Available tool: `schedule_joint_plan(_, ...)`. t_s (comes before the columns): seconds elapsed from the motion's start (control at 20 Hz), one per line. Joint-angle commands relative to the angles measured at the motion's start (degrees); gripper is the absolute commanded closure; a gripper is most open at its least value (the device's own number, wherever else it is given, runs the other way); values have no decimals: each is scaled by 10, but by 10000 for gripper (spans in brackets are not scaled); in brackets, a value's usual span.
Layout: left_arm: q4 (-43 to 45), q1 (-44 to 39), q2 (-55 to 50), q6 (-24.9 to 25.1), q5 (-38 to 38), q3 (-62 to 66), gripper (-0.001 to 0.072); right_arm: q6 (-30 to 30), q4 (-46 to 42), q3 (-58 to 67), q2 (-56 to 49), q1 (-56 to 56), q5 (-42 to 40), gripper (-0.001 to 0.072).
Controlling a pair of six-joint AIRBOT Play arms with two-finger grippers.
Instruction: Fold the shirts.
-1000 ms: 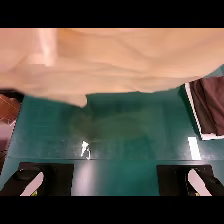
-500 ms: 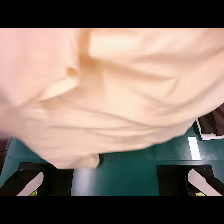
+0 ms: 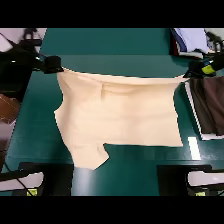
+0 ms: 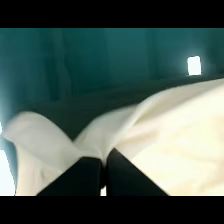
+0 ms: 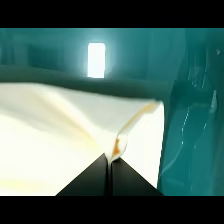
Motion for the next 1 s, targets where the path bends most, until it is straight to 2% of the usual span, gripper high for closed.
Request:
schedule_joint_plan(0.0,1,0,-83,14,114,-7,683,1,-7,55,-93,8,-32,698)
schedule_joint_plan(0.15,3,0,-88,15,160,-1,683,0,-7,119,-121,8,-26,697)
schedule_joint_plan(0.2,7,0,-87,24,144,6,683,0,-7,132,-122,8,-16,697)
schedule_joint_plan(0.3,11,0,-84,72,63,16,683,-6,-9,131,-114,8,17,697)
schedule_joint_plan(0.45,37,0,-83,78,-49,2,684,-8,-13,52,-77,8,14,698)
schedule_joint_plan(0.65,56,0,-83,54,-56,-73,683,-8,-12,-96,-18,8,-38,697)
schedule_joint_plan(0.85,56,0,-83,37,-54,-129,680,-8,-11,-181,6,8,-69,696)
schedule_joint_plan(0.9,55,0,-83,35,-54,-132,560,-8,-7,-194,8,8,-72,696)
schedule_joint_plan(0.95,51,0,-82,35,-53,-131,260,-8,-4,-204,10,8,-74,687)
